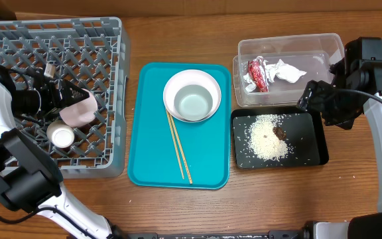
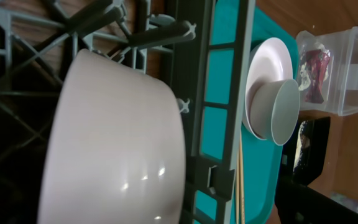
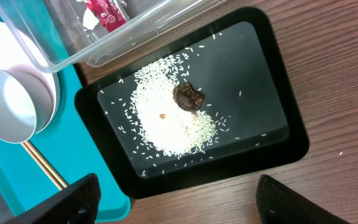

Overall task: Sort waste into correct bins and load items into the dishwasher
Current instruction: 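Lower the pink bowl into the dish rack and open the left gripper, then move the left gripper to the grey bowl and grasp its rim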

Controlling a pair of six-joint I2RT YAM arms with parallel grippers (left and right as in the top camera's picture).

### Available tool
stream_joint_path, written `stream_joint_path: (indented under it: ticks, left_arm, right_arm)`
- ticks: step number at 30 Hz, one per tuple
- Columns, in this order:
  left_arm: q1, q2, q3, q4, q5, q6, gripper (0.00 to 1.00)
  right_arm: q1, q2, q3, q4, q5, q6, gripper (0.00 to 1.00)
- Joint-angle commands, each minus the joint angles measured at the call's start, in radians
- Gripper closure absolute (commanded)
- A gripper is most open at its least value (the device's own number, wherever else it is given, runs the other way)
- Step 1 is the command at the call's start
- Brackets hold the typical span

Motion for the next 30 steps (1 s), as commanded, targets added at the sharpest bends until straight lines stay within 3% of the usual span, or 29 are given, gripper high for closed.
stream_joint_path:
  ticks: [1,5,11,14,20,30]
  left_arm:
    - [0.005,-0.125,0.017,0.011,-0.006,-0.023,0.0]
    - [0.002,-0.23,0.017,0.058,-0.127,-0.154,0.0]
    - [-0.033,-0.334,0.017,0.077,-0.121,-0.224,0.0]
    - [-0.116,-0.367,0.017,0.074,-0.12,-0.228,0.0]
    - [-0.365,-0.369,0.016,0.091,-0.147,-0.222,0.0]
    - [-0.851,-0.327,0.014,0.222,-0.421,-0.211,0.0]
  right_arm:
    - [-0.002,-0.01,0.007,0.004,0.006,-0.003,0.18]
    - [-0.002,-0.01,0.007,0.004,0.006,-0.003,0.18]
    - [-0.002,-0.01,0.007,0.004,0.006,-0.003,0.18]
    - [-0.002,-0.01,0.007,0.005,0.006,-0.003,0.18]
    - [-0.002,-0.01,0.007,0.003,0.007,-0.004,0.14]
    - [-0.002,-0.01,0.007,0.0,0.006,-0.004,0.13]
